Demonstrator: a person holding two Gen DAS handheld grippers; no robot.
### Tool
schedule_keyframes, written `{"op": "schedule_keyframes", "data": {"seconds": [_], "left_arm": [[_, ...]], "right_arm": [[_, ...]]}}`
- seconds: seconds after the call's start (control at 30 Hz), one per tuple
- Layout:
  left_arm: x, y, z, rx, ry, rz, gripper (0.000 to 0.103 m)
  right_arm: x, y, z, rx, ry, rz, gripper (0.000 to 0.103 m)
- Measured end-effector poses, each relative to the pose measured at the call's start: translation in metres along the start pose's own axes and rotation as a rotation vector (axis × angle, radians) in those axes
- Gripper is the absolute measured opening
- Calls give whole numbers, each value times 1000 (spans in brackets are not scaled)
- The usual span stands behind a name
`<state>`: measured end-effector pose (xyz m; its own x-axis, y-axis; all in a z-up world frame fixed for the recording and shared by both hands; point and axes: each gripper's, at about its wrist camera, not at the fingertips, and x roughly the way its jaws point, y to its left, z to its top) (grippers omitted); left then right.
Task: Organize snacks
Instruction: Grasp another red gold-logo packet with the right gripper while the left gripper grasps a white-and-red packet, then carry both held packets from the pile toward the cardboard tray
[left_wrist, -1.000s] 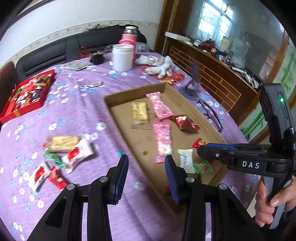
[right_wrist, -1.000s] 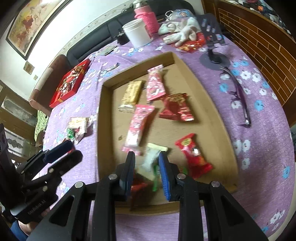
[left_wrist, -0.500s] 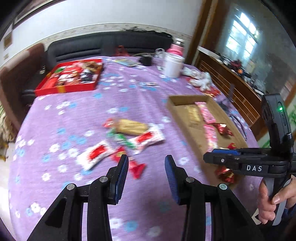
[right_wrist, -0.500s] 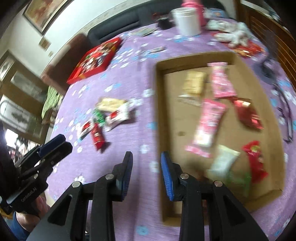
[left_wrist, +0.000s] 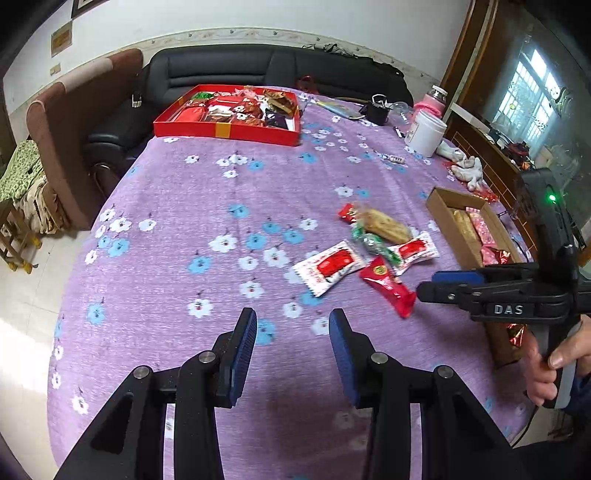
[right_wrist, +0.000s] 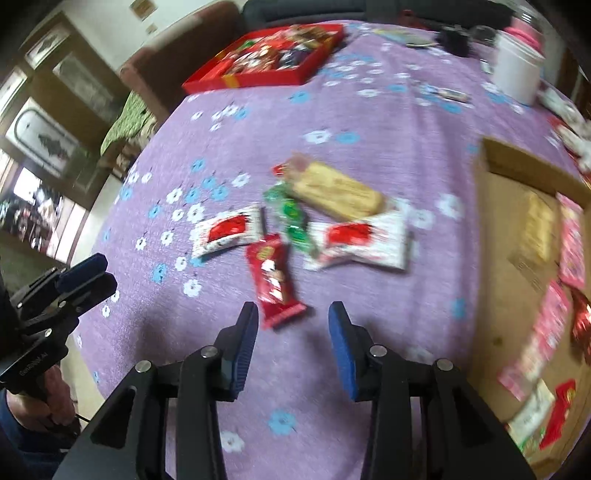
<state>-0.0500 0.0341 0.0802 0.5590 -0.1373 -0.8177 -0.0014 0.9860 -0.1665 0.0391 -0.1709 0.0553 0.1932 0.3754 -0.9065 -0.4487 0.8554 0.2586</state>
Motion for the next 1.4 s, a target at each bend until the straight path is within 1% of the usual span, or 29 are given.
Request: {"op": "schedule_keyframes", "data": {"seconds": [0.03, 0.1, 0.17, 0.3, 0.33, 0.37, 0.5, 0.57, 0.63, 0.67, 0.73, 0.83, 0.87, 0.93, 1.0, 1.07, 1.2, 1.4], "left_arm": [[1, 3, 1, 7, 3, -2, 43], [2, 6, 3, 22, 1, -4, 59], [4, 8, 9, 48, -4, -13, 64], [14, 4, 22, 114, 10, -43, 64], [19, 2, 26, 133, 20, -53, 64], [25, -1, 29, 155, 32, -61, 64], [49, -14, 40, 259, 80, -99, 64], [60, -21, 44, 303, 99, -107, 64], [73, -28, 48, 345, 129, -130, 68], [81, -32, 49, 367, 139, -124, 69], [94, -40, 51, 410, 162, -146, 69], [111, -49, 52, 453, 185, -132, 69], [115, -51, 52, 461, 186, -128, 68], [122, -54, 52, 465, 187, -113, 58], [121, -56, 51, 467, 164, -95, 43], [119, -56, 50, 448, 158, -87, 34], [111, -55, 37, 401, 146, -63, 34], [92, -62, 7, 287, 136, -40, 34]], "right_arm": [[6, 5, 4, -11, 5, -5, 39], [14, 11, 9, -29, 10, -20, 39], [25, 15, 13, -50, 29, -44, 40], [40, 20, 14, -64, 51, -72, 40], [41, 21, 13, -68, 42, -85, 35], [39, 22, 11, -71, 30, -92, 18], [28, 13, 2, -6, 10, -77, 17], [17, 8, -6, 33, -4, -53, 17], [8, 4, -17, 61, -18, -44, 17], [5, 2, -21, 76, -20, -40, 17], [1, -2, -27, 111, -25, -24, 17], [-7, -11, -36, 153, -37, -33, 17], [-9, -13, -37, 165, -39, -33, 17], [-14, -18, -41, 188, -49, -36, 17], [-18, -24, -43, 209, -58, -35, 17], [-21, -26, -45, 224, -63, -34, 17], [-20, -25, -45, 222, -58, -25, 17], [-11, -14, -41, 196, -35, 4, 17]]}}
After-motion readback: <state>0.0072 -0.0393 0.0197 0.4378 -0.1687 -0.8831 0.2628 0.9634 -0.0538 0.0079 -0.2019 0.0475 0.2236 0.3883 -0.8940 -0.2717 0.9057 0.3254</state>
